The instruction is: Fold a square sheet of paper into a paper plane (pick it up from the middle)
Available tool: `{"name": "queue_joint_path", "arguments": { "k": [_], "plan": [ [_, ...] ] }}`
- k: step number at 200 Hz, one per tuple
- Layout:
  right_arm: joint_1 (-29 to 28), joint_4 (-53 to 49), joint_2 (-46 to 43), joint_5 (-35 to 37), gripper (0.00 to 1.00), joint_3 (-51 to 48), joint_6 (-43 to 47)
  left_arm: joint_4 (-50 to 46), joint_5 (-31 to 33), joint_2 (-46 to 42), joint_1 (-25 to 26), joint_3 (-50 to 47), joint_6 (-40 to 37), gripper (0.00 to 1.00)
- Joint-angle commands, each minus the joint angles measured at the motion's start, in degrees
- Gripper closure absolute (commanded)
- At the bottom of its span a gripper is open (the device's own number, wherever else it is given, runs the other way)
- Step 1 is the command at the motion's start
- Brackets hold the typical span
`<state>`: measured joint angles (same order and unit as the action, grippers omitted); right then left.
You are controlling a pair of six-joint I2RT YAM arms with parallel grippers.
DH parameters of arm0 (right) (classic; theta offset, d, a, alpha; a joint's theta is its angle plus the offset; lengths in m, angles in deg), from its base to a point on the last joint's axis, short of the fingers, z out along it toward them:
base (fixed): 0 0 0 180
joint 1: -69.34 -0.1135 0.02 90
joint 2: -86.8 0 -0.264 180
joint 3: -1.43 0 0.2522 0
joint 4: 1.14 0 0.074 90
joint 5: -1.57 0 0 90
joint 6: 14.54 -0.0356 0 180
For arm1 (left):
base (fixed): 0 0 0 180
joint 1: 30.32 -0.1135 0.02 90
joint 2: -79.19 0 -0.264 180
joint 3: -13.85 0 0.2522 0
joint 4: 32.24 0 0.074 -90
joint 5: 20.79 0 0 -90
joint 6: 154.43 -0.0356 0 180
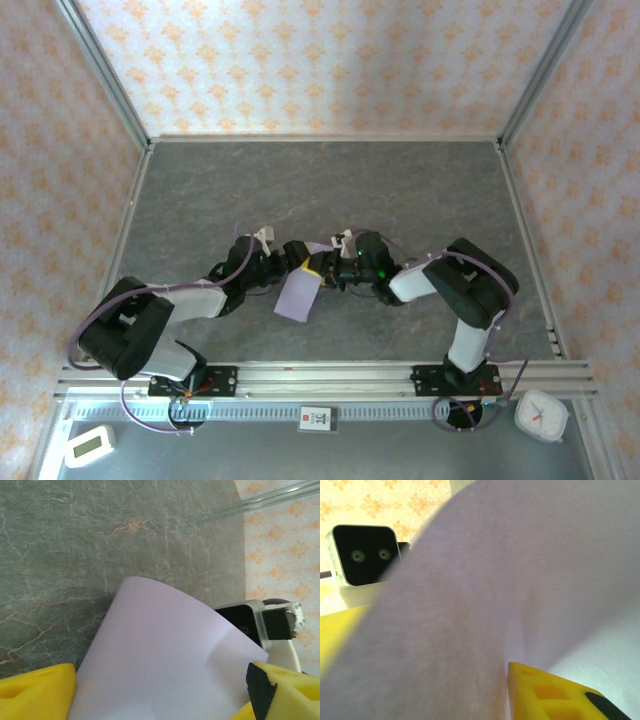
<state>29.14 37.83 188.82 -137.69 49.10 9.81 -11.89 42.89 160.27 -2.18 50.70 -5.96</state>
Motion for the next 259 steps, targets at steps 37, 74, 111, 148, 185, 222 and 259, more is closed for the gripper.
{"name": "queue_joint_path", "arguments": {
  "k": [37, 74, 111, 148, 185, 222, 259],
  "plan": [
    [-0.25, -6.56, -3.67, 0.81, 0.66, -0.34, 4.98, 0.53, 1.71, -1.33, 0.49, -1.67, -0.20, 0.11],
    [-0.31, -12.90, -3.49, 2.03, 0.64, -0.29, 8.19, 0.90, 1.89, -1.59, 0.45, -2.50, 0.13, 0.10],
    [-0.31, -15.97, -4.70, 3.22, 0.71, -1.83, 9.81, 0.11, 2.50, -2.68, 0.46, -2.79, 0.06, 0.10],
    [-0.22, -23.16, -5.57, 4.60, 0.84, 0.58, 14.96, -0.58, 2.29, -3.55, 0.48, -3.25, -0.03, 0.10],
    [0.83, -32.31, -3.43, 5.78, 0.76, 7.73, 20.64, -0.94, 1.03, -4.58, 0.67, -3.93, -0.10, 0.10],
    [-0.41, -31.75, -5.12, 5.07, 0.64, 6.27, 18.25, -2.36, 1.19, -6.34, 1.00, -5.03, -0.39, 0.10],
    [-1.59, -31.46, -7.83, 4.73, 0.68, 2.36, 16.61, -1.06, 2.04, -6.57, 1.55, -6.44, 0.35, 0.10]
  ]
}}
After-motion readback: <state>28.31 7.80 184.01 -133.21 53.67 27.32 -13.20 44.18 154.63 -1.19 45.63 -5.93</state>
